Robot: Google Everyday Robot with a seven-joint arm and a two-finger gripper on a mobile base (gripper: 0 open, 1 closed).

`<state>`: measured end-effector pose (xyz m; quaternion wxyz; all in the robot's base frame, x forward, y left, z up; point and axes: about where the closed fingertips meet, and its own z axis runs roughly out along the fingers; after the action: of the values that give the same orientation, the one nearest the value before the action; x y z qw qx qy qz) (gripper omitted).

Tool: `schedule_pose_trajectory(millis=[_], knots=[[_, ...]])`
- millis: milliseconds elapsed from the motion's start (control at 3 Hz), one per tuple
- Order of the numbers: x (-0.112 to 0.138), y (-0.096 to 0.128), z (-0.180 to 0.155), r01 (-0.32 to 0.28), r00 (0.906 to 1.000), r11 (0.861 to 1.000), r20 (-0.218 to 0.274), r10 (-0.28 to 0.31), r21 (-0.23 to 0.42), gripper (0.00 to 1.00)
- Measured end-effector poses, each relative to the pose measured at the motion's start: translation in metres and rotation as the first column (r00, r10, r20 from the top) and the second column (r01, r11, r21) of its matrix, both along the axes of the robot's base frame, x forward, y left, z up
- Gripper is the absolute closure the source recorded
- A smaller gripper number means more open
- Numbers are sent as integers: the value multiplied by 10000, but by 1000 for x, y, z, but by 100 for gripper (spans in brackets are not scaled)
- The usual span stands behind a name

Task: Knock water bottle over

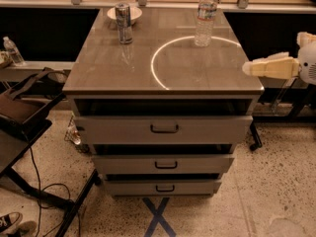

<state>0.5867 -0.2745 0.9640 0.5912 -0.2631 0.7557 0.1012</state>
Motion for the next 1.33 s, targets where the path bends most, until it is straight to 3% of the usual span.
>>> schedule_pose_trajectory(millis=[333, 667, 1000, 1333], knots=[[4, -3, 6, 265, 9995, 9996, 147, -263, -98, 0], [9, 11, -4, 79, 9999, 9998, 75, -81, 199, 0], [60, 42, -4, -246, 9967, 9913, 801, 143, 1291, 0], [96, 59, -6, -556, 9928, 9804, 1151, 341, 1891, 0]])
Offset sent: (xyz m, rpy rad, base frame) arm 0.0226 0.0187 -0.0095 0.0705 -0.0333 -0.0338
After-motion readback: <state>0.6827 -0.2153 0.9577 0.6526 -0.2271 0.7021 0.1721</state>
